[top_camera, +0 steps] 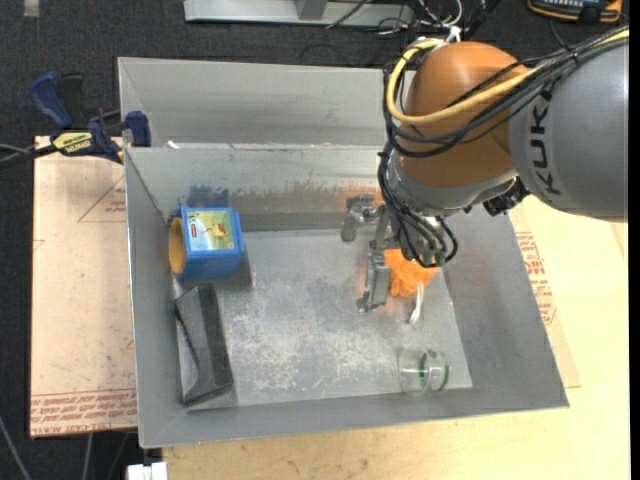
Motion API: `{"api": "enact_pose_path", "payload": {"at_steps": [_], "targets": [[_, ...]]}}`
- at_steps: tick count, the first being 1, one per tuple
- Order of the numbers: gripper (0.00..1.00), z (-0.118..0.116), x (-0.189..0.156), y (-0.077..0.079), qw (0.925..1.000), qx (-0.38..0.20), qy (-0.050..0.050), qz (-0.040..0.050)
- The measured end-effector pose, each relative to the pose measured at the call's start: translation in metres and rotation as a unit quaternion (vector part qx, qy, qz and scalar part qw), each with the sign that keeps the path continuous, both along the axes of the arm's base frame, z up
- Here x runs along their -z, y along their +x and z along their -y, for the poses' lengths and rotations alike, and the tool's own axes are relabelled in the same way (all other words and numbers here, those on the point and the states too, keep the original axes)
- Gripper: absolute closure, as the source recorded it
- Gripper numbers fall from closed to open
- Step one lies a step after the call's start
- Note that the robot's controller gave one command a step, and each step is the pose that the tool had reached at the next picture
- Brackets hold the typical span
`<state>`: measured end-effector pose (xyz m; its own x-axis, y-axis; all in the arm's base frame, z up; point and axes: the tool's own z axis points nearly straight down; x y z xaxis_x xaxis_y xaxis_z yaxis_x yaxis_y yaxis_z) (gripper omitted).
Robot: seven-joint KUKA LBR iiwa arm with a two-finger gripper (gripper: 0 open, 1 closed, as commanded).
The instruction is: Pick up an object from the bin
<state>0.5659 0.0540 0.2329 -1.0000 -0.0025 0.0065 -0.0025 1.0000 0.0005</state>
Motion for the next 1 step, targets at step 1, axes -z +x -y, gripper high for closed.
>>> {"api": "enact_pose_path", "payload": {"at_steps": [1], "targets": [[0.00, 0.0003, -0.0046, 0.0013, 1.0000, 0.001, 0.000, 0.0038]]}}
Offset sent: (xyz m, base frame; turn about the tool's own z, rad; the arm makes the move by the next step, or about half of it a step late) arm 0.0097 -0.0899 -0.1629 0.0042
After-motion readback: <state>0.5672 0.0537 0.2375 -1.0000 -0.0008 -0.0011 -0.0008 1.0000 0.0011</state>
